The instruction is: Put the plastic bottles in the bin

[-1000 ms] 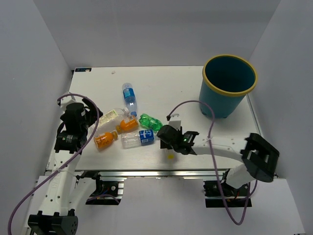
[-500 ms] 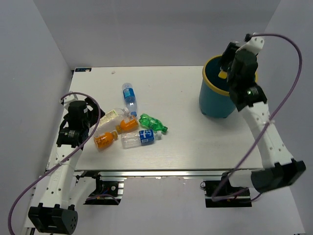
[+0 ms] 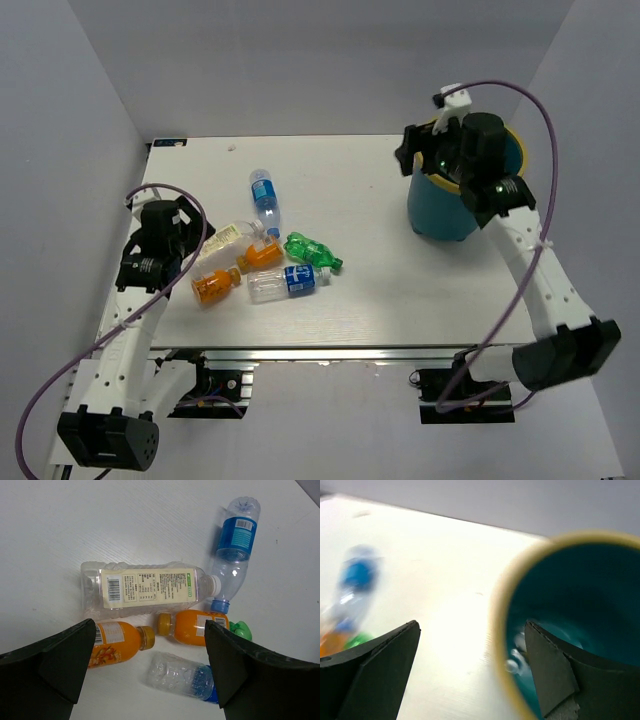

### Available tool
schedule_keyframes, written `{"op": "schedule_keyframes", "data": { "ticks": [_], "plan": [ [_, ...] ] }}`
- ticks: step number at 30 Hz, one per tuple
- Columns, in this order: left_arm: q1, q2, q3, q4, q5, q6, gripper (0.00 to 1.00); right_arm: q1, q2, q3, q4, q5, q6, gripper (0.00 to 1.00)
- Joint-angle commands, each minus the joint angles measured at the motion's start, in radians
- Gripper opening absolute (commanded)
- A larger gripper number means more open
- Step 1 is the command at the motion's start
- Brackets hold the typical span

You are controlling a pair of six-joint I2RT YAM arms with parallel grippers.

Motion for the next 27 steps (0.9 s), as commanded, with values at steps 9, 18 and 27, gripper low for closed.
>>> {"op": "schedule_keyframes", "data": {
  "ticks": [9,18,27],
  "plan": [
    [0.004,0.118,0.069,-0.033,0.032,0.003,0.98,0.568,-0.117,-0.238,0.033,-0.443,-0.518,0.89],
    [0.002,0.084,0.034,-0.09,0.049,0.021,0.98,0.757,0.202,-0.169,0.135,-0.417,-0.535,0.89],
    [0.002,0.056,0.023,-0.142,0.064,0.095,0.98,0.823,0.521,-0.109,0.209,-0.154,-0.541,0.89]
  ]
}}
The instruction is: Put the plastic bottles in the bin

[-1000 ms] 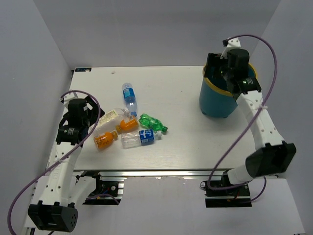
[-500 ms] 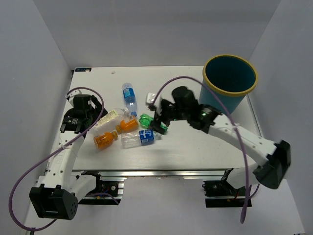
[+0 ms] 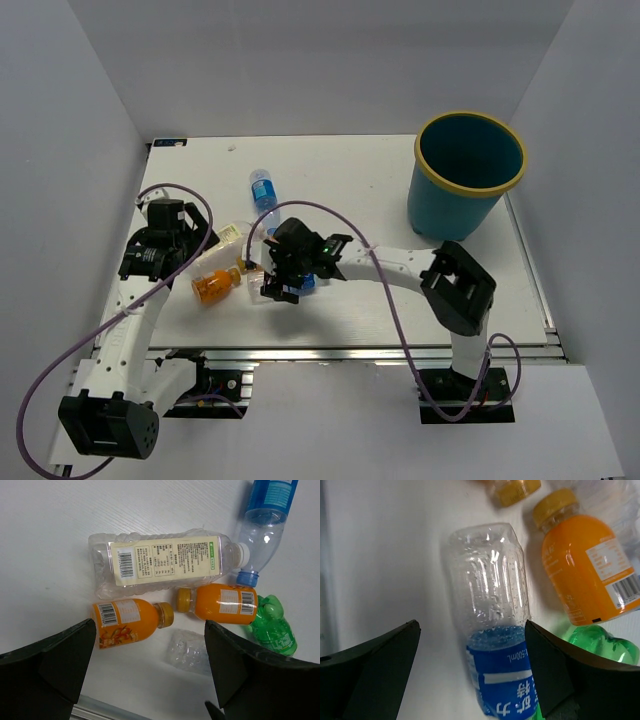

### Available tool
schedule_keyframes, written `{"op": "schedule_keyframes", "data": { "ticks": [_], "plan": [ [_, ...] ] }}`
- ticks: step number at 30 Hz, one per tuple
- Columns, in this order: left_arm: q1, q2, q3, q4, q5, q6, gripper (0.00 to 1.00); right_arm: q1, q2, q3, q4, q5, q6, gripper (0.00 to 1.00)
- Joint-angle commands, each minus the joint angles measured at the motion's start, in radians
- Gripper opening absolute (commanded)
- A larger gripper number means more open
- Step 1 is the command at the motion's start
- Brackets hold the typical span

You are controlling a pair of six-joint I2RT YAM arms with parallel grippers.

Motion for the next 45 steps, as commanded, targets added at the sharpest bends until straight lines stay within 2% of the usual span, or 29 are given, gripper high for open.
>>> {"op": "schedule_keyframes", "data": {
  "ticks": [1,3,7,10,11,13,14,16,17,20,21,26,27,29,30,32,33,36,39,40,41,42,45],
  "plan": [
    [0.002,-0.022,-0.005,-0.031,0.021,0.049,0.98,0.023,0.04,0.004,0.111,0.187,-0.031,0.89],
    [0.002,-0.029,-0.009,-0.039,0.016,0.058,0.98,0.029,0.055,-0.051,0.2,0.235,-0.038,0.89],
    [0.004,-0.028,-0.009,-0.034,0.031,0.07,0.98,0.038,0.066,-0.071,0.185,0.215,-0.045,0.83],
    [0.002,-0.02,0.0,-0.03,0.047,0.073,0.98,0.049,0.031,-0.073,0.161,0.197,-0.023,0.66],
    [0.002,-0.018,0.001,-0.025,0.056,0.075,0.98,0.051,-0.008,-0.073,0.159,0.186,-0.014,0.57],
    [0.004,-0.018,0.003,-0.021,0.062,0.083,0.98,0.051,-0.064,-0.085,0.166,0.158,0.018,0.48],
    [0.002,-0.021,0.005,-0.018,0.073,0.09,0.98,0.051,-0.131,-0.09,0.179,0.154,0.035,0.4],
    [0.004,-0.023,0.012,-0.021,0.085,0.112,0.98,0.048,-0.207,-0.106,0.206,0.167,0.061,0.34],
    [0.002,-0.023,0.014,-0.022,0.091,0.116,0.98,0.046,-0.285,-0.126,0.252,0.189,0.083,0.28],
    [0.002,-0.028,0.02,-0.021,0.082,0.123,0.98,-0.007,-0.415,-0.134,0.329,0.255,0.154,0.24],
    [0.002,-0.029,0.02,-0.022,0.079,0.123,0.98,-0.061,-0.442,-0.125,0.332,0.264,0.181,0.24],
    [0.002,-0.034,0.012,-0.001,0.105,0.123,0.98,-0.28,-0.572,-0.067,0.384,0.543,0.293,0.22],
    [0.002,-0.032,0.011,0.004,0.11,0.121,0.98,-0.34,-0.578,-0.057,0.401,0.707,0.288,0.23],
    [0.002,-0.028,0.009,0.01,0.113,0.118,0.98,-0.4,-0.579,-0.038,0.432,0.846,0.264,0.26],
    [0.004,-0.026,0.009,0.013,0.114,0.118,0.98,-0.473,-0.574,-0.013,0.452,0.931,0.265,0.27],
    [0.002,-0.025,0.009,0.018,0.117,0.115,0.98,-0.559,-0.548,0.03,0.415,0.938,0.306,0.28],
    [0.004,-0.023,0.008,0.018,0.119,0.115,0.98,-0.64,-0.537,0.065,0.385,0.931,0.352,0.3],
    [0.002,-0.023,0.001,0.025,0.122,0.113,0.98,-0.739,-0.474,0.12,0.332,0.948,0.382,0.34],
    [0.002,-0.023,0.001,0.021,0.122,0.115,0.98,-0.756,-0.43,0.186,0.219,0.944,0.391,0.54],
    [0.004,-0.026,0.0,0.021,0.122,0.118,0.98,-0.756,-0.43,0.182,0.185,0.93,0.383,0.76],
    [0.002,-0.026,0.0,0.025,0.113,0.123,0.98,-0.756,-0.431,0.179,0.171,0.924,0.399,0.85],
    [0.004,-0.028,0.001,0.025,0.107,0.126,0.98,-0.756,-0.434,0.179,0.153,0.906,0.414,0.89],
    [0.002,-0.025,0.018,0.022,0.096,0.133,0.98,-0.756,-0.469,0.168,0.12,0.852,0.458,0.89]
  ]
}}
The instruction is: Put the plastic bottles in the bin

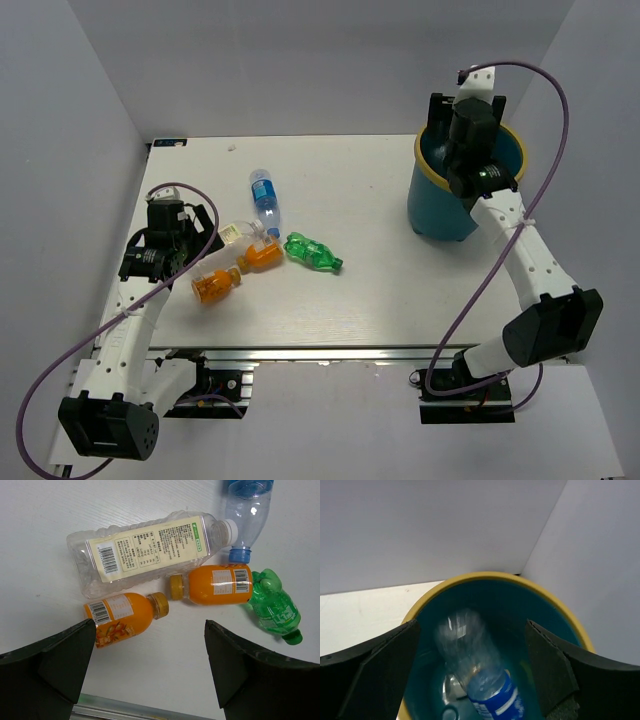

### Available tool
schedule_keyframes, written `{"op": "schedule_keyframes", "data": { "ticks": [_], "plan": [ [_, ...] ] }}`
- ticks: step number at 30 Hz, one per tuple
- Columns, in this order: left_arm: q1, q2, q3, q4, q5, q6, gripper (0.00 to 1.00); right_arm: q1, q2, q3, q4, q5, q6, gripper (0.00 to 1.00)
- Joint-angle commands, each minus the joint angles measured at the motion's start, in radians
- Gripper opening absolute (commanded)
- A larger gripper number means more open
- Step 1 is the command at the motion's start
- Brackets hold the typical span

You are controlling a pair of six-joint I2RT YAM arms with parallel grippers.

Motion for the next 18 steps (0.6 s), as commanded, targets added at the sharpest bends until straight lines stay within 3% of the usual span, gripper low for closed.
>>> {"op": "schedule_keyframes", "data": {
  "ticks": [1,8,12,18],
  "plan": [
    [0.002,-0.014,0.032,0.015,-0.007,0.019,0.98,0.003,-0.078,0.027,-0.035,-0.075,0.06,0.89],
    [0.004,-0.008,0.029,0.021,-0.007,0.028,0.98,0.058,-0.145,-0.003,-0.067,-0.708,0.005,0.89],
    [0.002,0.005,0.026,0.021,0.002,0.028,0.98,0.354,-0.078,-0.002,-0.199,-0.686,-0.125,0.89],
    [0.002,0.001,0.017,0.027,0.017,0.025,0.98,0.506,0.082,-0.066,-0.186,-0.738,-0.05,0.89]
  ]
}}
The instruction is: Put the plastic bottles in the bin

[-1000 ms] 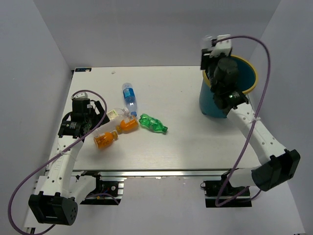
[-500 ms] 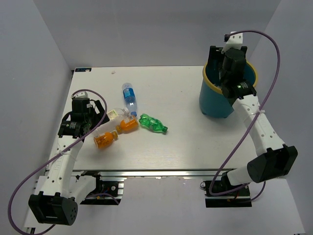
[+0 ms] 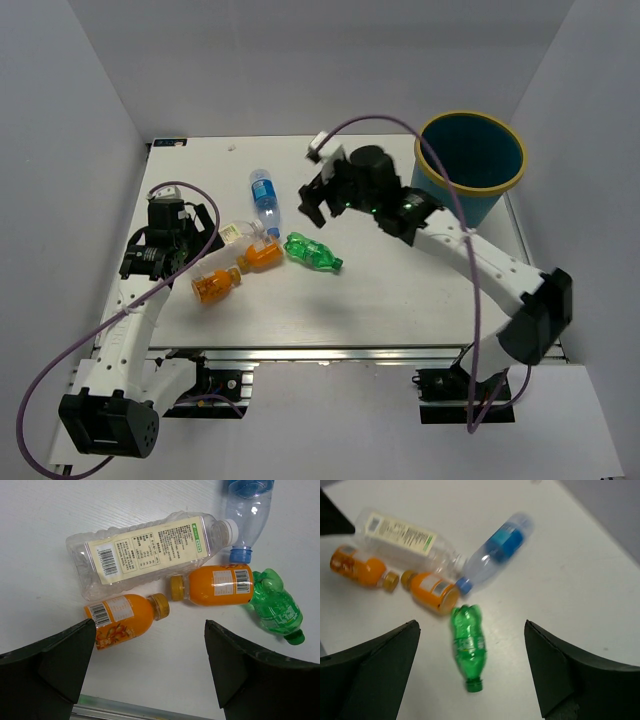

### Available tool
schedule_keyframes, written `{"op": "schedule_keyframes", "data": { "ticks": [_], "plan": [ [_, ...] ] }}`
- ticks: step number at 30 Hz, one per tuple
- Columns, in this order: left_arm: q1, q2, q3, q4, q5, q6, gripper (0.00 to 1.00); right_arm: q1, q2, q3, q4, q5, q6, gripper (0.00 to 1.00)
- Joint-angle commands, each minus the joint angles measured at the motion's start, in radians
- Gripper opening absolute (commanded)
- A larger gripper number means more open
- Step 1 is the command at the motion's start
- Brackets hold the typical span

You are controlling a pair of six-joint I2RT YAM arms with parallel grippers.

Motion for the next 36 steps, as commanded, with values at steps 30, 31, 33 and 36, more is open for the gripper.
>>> {"op": "schedule_keyframes", "data": {
  "ticks": [30,31,33,36],
  "plan": [
    [0.004,-0.084,-0.003,0.067,0.072,0.02,0.98,0.045,0.166,-0.098,0.093,0.275,0.138,0.62],
    [0.004,-0.095,-0.001,0.065,0.067,0.02,0.98,-0.018,0.123,-0.113,0.107,0.257,0.176,0.62],
    [0.002,-0.101,0.002,0.067,0.064,0.02,0.98,-0.093,-0.017,-0.141,0.174,0.199,0.205,0.61],
    [0.002,-0.107,0.0,0.074,0.07,0.016,0.98,-0.259,-0.16,-0.185,0.274,0.195,0.245,0.56]
  ]
}}
